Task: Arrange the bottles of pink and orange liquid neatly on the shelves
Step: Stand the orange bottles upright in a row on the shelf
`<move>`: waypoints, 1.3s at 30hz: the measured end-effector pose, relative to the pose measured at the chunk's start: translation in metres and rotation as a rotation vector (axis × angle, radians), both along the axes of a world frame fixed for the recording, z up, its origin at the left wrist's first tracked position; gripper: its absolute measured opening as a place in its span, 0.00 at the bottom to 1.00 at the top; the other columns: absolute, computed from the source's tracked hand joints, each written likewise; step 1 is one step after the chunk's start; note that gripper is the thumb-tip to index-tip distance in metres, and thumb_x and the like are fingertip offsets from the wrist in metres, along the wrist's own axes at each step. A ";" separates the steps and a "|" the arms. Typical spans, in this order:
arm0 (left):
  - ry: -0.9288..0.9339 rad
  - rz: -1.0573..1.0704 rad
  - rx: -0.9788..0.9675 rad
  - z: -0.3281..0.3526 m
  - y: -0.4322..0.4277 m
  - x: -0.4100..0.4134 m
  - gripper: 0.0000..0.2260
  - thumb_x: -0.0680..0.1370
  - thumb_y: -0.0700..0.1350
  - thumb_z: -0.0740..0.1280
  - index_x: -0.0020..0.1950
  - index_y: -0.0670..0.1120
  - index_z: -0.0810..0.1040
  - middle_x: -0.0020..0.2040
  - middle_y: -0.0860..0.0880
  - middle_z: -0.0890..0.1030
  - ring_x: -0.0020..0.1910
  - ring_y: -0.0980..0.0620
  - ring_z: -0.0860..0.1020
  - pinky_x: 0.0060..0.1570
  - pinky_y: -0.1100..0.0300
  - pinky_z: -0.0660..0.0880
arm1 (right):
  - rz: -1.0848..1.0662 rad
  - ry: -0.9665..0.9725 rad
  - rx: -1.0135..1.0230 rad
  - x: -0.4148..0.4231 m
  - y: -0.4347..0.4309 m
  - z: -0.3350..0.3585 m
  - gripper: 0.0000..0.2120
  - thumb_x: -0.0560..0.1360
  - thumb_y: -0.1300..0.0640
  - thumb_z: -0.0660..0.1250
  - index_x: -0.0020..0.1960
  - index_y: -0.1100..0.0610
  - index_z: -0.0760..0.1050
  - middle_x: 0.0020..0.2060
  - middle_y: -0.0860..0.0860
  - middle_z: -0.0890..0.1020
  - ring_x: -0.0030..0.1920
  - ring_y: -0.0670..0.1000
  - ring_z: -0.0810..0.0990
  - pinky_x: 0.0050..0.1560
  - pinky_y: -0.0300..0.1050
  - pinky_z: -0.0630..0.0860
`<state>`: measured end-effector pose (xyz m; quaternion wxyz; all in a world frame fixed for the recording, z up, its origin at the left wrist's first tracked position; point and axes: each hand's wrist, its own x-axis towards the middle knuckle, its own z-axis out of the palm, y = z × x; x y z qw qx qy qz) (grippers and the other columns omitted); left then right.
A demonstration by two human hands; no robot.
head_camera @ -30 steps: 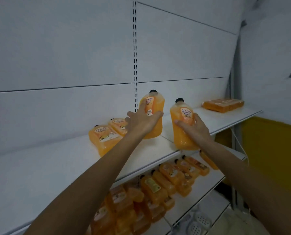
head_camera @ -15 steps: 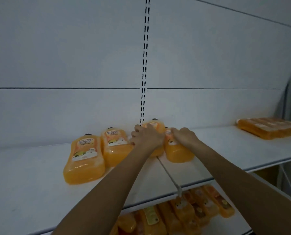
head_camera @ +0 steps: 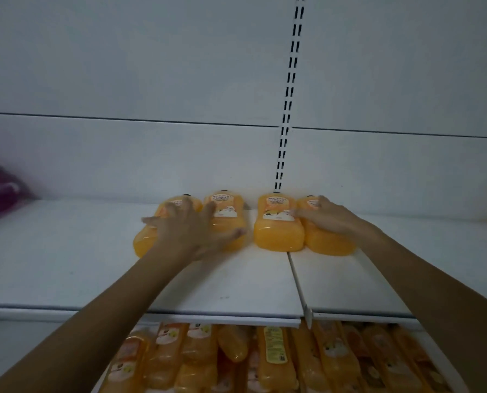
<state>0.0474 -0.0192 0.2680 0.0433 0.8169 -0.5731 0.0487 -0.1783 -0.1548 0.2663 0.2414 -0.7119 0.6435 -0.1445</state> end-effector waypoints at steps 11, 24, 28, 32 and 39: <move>-0.098 -0.271 -0.198 -0.011 -0.026 0.003 0.47 0.59 0.78 0.39 0.67 0.53 0.67 0.65 0.50 0.74 0.64 0.46 0.71 0.63 0.41 0.64 | 0.023 0.049 -0.150 0.002 0.018 0.001 0.39 0.70 0.29 0.60 0.74 0.47 0.59 0.71 0.56 0.65 0.69 0.61 0.64 0.65 0.56 0.65; 0.014 -0.473 -0.377 -0.019 0.034 -0.023 0.37 0.67 0.67 0.44 0.67 0.49 0.71 0.68 0.49 0.71 0.68 0.48 0.66 0.67 0.52 0.61 | 0.061 -0.141 -0.790 -0.007 0.078 -0.021 0.20 0.77 0.54 0.64 0.68 0.58 0.72 0.65 0.54 0.75 0.66 0.55 0.68 0.64 0.48 0.65; 0.006 -0.519 -0.437 -0.028 0.064 -0.011 0.25 0.71 0.59 0.55 0.54 0.44 0.80 0.58 0.41 0.79 0.59 0.40 0.76 0.54 0.46 0.73 | 0.122 -0.138 -0.785 0.005 0.116 -0.023 0.21 0.75 0.58 0.65 0.68 0.57 0.71 0.66 0.54 0.74 0.67 0.55 0.67 0.64 0.48 0.65; 0.035 -0.539 -0.472 -0.039 0.109 0.008 0.19 0.71 0.54 0.58 0.51 0.44 0.81 0.56 0.42 0.80 0.54 0.41 0.78 0.49 0.49 0.75 | 0.092 -0.154 -0.773 0.030 0.157 -0.035 0.22 0.74 0.59 0.65 0.68 0.58 0.71 0.64 0.55 0.75 0.66 0.56 0.68 0.63 0.50 0.66; 0.073 -0.555 -0.469 -0.067 0.188 0.046 0.15 0.71 0.50 0.59 0.48 0.44 0.81 0.45 0.47 0.80 0.44 0.48 0.78 0.40 0.58 0.76 | 0.144 -0.194 -0.820 0.084 0.230 -0.057 0.16 0.72 0.61 0.68 0.59 0.60 0.75 0.49 0.53 0.77 0.50 0.53 0.75 0.43 0.44 0.69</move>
